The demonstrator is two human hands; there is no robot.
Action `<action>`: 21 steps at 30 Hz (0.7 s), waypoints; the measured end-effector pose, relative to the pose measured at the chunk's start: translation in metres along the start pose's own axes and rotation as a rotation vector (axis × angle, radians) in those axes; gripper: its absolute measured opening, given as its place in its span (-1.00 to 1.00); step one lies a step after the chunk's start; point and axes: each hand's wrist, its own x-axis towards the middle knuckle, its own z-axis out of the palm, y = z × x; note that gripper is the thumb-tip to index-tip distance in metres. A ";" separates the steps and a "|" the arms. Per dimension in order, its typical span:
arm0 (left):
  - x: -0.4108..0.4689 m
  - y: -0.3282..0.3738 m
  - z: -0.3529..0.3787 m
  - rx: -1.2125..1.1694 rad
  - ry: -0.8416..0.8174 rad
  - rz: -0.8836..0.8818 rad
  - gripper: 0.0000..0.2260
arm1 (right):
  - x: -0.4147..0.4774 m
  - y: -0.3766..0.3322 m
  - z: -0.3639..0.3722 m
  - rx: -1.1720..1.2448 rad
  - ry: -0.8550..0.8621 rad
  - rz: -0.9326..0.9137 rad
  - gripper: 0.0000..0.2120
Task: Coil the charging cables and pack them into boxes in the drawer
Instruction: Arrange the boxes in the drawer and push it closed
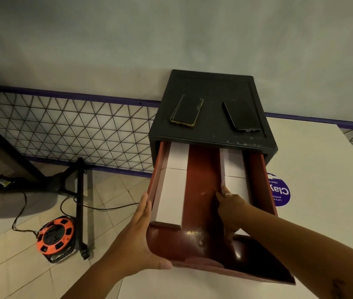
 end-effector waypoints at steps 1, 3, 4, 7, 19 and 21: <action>0.000 0.000 0.000 -0.002 -0.002 0.000 0.26 | 0.001 0.001 0.001 -0.015 -0.010 0.009 -0.39; 0.001 0.000 0.001 -0.001 -0.008 -0.001 0.26 | 0.002 0.000 -0.001 -0.042 -0.039 0.035 -0.37; 0.001 0.000 0.000 0.000 -0.011 -0.001 0.26 | 0.003 -0.001 -0.004 -0.055 -0.059 0.044 -0.34; 0.001 0.001 0.000 0.008 -0.023 0.000 0.25 | 0.006 0.001 -0.020 -0.008 -0.053 0.068 -0.20; 0.000 0.004 -0.003 0.016 -0.062 -0.015 0.27 | 0.053 0.059 -0.050 0.142 0.103 0.346 -0.44; 0.000 0.004 -0.004 0.011 -0.070 -0.015 0.28 | 0.061 0.066 -0.051 0.170 0.113 0.361 -0.44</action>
